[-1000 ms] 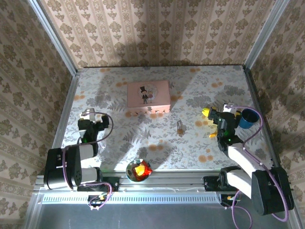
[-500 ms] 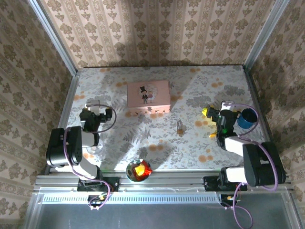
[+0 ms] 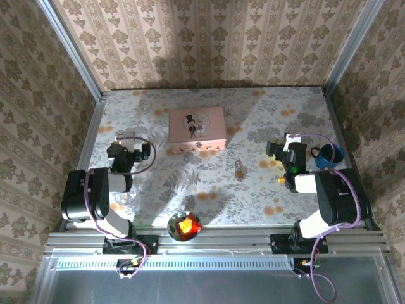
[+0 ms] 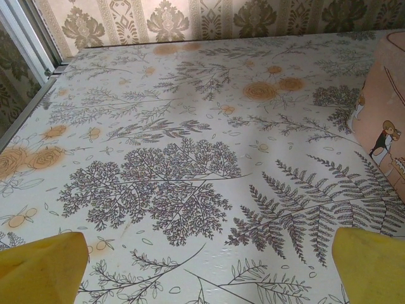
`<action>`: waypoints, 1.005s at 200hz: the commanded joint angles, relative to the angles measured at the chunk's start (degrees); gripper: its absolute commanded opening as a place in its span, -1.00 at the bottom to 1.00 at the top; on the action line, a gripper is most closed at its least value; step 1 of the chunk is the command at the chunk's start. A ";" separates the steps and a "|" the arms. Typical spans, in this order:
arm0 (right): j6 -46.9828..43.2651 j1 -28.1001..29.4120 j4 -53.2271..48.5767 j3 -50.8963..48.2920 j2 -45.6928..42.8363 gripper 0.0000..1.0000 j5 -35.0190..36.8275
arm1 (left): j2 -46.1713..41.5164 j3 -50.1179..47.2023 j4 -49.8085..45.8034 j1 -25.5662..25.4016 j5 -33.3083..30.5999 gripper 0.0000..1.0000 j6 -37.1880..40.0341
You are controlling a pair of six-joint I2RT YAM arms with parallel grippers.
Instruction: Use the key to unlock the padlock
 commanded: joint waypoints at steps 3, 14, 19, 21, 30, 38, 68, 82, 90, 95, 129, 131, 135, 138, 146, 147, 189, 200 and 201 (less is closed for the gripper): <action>-2.87 -0.49 0.03 2.13 0.56 1.00 -6.16 | -0.46 0.08 -0.67 -0.08 0.30 1.00 0.92; -2.73 -1.27 -0.10 1.91 0.36 1.00 -8.69 | -0.46 0.07 -0.68 -0.07 0.24 1.00 0.94; -2.82 -1.49 0.33 1.84 0.44 1.00 -9.70 | -0.50 0.15 -0.73 -0.09 0.24 1.00 0.90; -2.86 -1.53 0.32 1.84 0.37 1.00 -9.84 | -0.50 0.13 -0.73 -0.09 0.24 1.00 0.93; -3.10 -1.63 0.32 1.82 0.33 1.00 -10.84 | -0.50 0.07 -0.75 -0.09 0.24 1.00 0.90; -3.11 -1.70 0.45 1.67 0.34 1.00 -11.07 | -0.50 0.13 -0.69 -0.08 0.24 1.00 1.03; -2.29 -1.17 0.06 1.86 0.32 1.00 -6.85 | -0.50 -0.03 -0.59 -0.05 0.19 1.00 1.03; -2.49 -0.13 0.02 1.89 0.39 1.00 -3.34 | -0.50 -0.02 -0.59 -0.09 0.24 1.00 0.98; -1.99 0.34 0.57 1.61 0.35 1.00 -0.52 | -0.48 0.02 -0.58 -0.07 0.22 1.00 0.99; -1.45 0.47 1.24 1.29 0.28 1.00 1.24 | -0.50 0.00 -0.59 -0.09 0.16 1.00 1.03; 0.15 1.36 3.04 0.26 0.23 1.00 7.63 | -0.47 -0.02 -0.67 -0.18 0.15 1.00 1.02; 0.15 1.36 2.97 0.26 0.18 1.00 7.61 | -0.45 -0.02 -0.67 -0.18 0.15 1.00 1.03; 0.15 1.36 2.99 0.26 0.17 1.00 7.62 | -0.49 0.05 -0.67 -0.18 0.16 1.00 1.03; 0.15 1.36 3.03 0.26 0.21 1.00 7.59 | -0.48 0.04 -0.67 -0.13 0.16 1.00 1.03; 0.15 1.42 3.03 0.26 0.18 1.00 7.58 | -0.50 0.12 -0.71 -0.13 0.08 1.00 1.01; 0.10 1.39 3.03 0.26 0.22 1.00 7.62 | -0.50 0.13 -0.78 -0.16 0.07 1.00 1.02; 0.06 1.45 3.03 0.26 0.19 1.00 7.68 | -0.50 0.12 -0.84 -0.19 -0.09 1.00 1.19; 0.06 1.45 3.03 0.26 0.17 1.00 7.69 | -0.49 0.14 -0.84 -0.24 -0.15 1.00 1.21; 0.06 1.45 3.03 0.26 0.17 1.00 7.67 | -0.45 0.10 -0.84 -0.21 -0.17 1.00 1.21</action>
